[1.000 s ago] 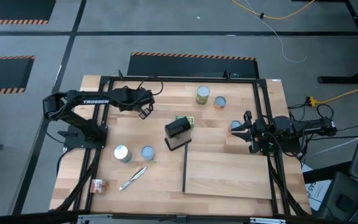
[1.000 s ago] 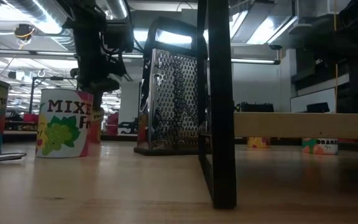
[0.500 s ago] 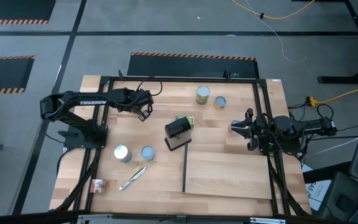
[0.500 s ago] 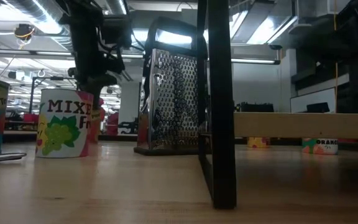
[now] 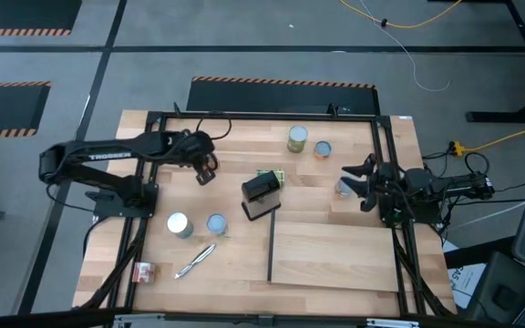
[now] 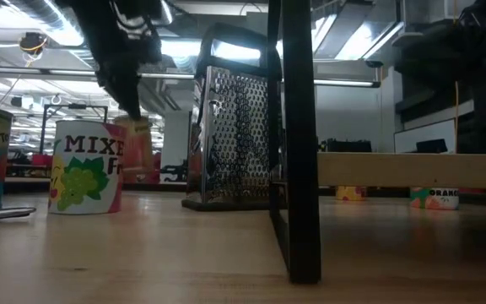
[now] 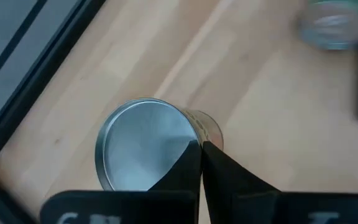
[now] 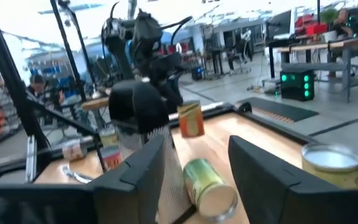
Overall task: Pick and place cans onto a shelf
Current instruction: Put the large canned pineapple on the shelf
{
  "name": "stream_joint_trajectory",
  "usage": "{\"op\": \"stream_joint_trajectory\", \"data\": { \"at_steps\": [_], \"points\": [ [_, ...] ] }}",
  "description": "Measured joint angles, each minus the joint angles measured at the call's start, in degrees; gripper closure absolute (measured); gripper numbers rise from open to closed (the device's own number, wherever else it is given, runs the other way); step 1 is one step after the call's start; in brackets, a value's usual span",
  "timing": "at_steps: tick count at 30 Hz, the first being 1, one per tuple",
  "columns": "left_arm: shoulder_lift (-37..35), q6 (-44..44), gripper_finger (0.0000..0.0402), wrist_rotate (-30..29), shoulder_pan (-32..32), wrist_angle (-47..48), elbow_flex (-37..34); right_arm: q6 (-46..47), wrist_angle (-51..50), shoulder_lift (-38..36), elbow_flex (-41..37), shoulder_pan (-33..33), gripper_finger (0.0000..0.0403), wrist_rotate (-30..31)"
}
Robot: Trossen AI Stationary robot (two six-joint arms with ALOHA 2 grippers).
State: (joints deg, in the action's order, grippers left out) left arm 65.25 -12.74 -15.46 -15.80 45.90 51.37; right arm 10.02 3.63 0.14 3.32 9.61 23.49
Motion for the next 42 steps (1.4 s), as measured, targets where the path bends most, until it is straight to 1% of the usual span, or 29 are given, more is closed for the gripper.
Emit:
{"op": "stream_joint_trajectory", "data": {
  "at_steps": [5,10,12,15,24,29,33,36,39,42],
  "points": [
    [-4.65,4.5,0.0401,1.61,1.71,-2.84,0.02,-1.84,0.52,0.22,2.14,0.0,0.0219,-0.02],
    [-8.84,7.37,0.0401,1.66,2.87,-6.71,0.07,-5.64,0.41,2.11,6.93,0.0,0.0219,-0.17],
    [-10.29,7.5,0.0401,1.47,2.89,-8.47,0.07,-7.53,0.47,3.78,9.34,-0.02,0.0219,-0.91],
    [-12.21,9.92,0.0401,1.48,2.89,-12.02,0.07,-10.42,0.03,6.98,13.01,0.0,0.0219,-1.07],
    [-13.68,18.14,0.0401,1.92,2.87,-26.8,0.11,-16.28,-2.67,19.3,24.07,-0.04,0.0219,-0.61],
    [-13.66,20.82,0.0401,7.21,2.86,-35.99,0.11,-18.2,-2.83,26.3,29.12,-0.07,0.0219,-0.61],
    [-13.66,20.8,0.0402,14.19,2.87,-43.83,0.13,-19.28,-3.62,30.94,32.4,-0.19,0.0219,-0.61],
    [-13.18,20.77,0.0401,18.81,3.43,-48.71,0.13,-19.08,-6.68,33.72,34.64,-0.61,0.0219,-0.61],
    [-11.8,20.81,0.0401,20.73,5.41,-52.71,0.15,-17.93,-8.8,36.06,36.27,-1.36,0.0219,-0.61],
    [-9.93,20.82,0.0401,21.22,7.82,-56.36,0.15,-17.7,-9.52,37.57,36.76,-1.98,0.0219,-0.69]
  ]
}}
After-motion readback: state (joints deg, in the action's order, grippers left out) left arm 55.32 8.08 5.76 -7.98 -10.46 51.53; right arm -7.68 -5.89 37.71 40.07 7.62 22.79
